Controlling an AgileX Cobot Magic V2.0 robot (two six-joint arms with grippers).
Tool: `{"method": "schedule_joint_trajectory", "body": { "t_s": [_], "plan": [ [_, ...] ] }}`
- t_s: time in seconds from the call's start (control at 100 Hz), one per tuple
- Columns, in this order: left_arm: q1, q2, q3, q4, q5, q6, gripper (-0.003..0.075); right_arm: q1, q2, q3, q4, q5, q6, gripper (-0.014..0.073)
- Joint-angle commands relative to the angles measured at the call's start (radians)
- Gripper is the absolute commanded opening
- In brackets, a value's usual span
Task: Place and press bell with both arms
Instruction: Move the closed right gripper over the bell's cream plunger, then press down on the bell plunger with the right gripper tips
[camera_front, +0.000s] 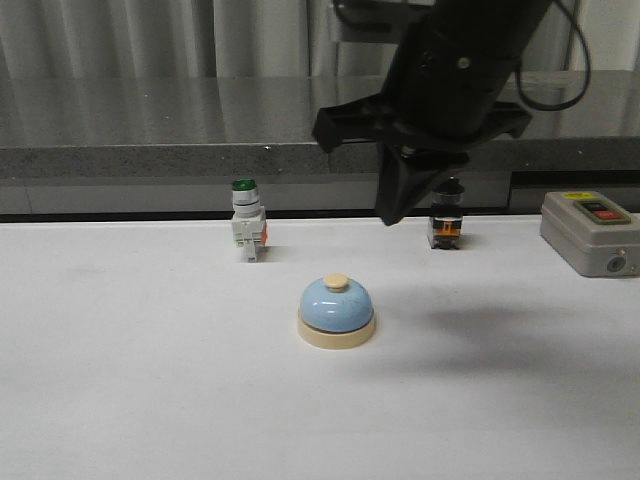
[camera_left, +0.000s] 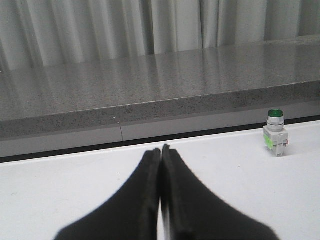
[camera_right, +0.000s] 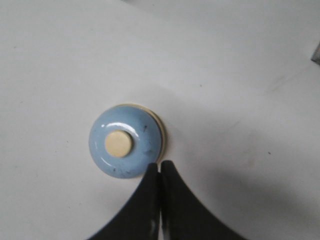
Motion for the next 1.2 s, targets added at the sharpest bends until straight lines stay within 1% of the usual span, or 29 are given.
{"method": "schedule_joint_trajectory", "body": {
  "t_s": [0.0,0.21,0.52,0.83,1.01,1.19],
  "plan": [
    [0.0,-0.027,0.04,-0.01,-0.089,-0.009,-0.0019,0.021,0.004,-0.08,0.003,-0.019,-0.014,-0.006],
    [0.0,-0.027,0.04,-0.01,-0.089,-0.009,-0.002,0.049,0.072,-0.13,0.011,-0.014,-0.014,-0.006],
    [0.0,-0.027,0.04,-0.01,-0.089,-0.009,-0.002,0.063,0.085,-0.132,0.018,-0.022,-0.014,-0.006],
    [0.0,-0.027,0.04,-0.01,-0.089,-0.009,-0.002,0.063,0.154,-0.132,0.019,0.0,-0.014,-0.006],
    [0.0,-0.027,0.04,-0.01,-0.089,-0.009,-0.002,0.063,0.14,-0.132,0.019,0.006,-0.014,-0.006],
    [0.0,-0.027,0.04,-0.01,-0.089,-0.009,-0.002,0.052,0.049,-0.132,0.015,0.03,-0.014,-0.006]
  ]
}}
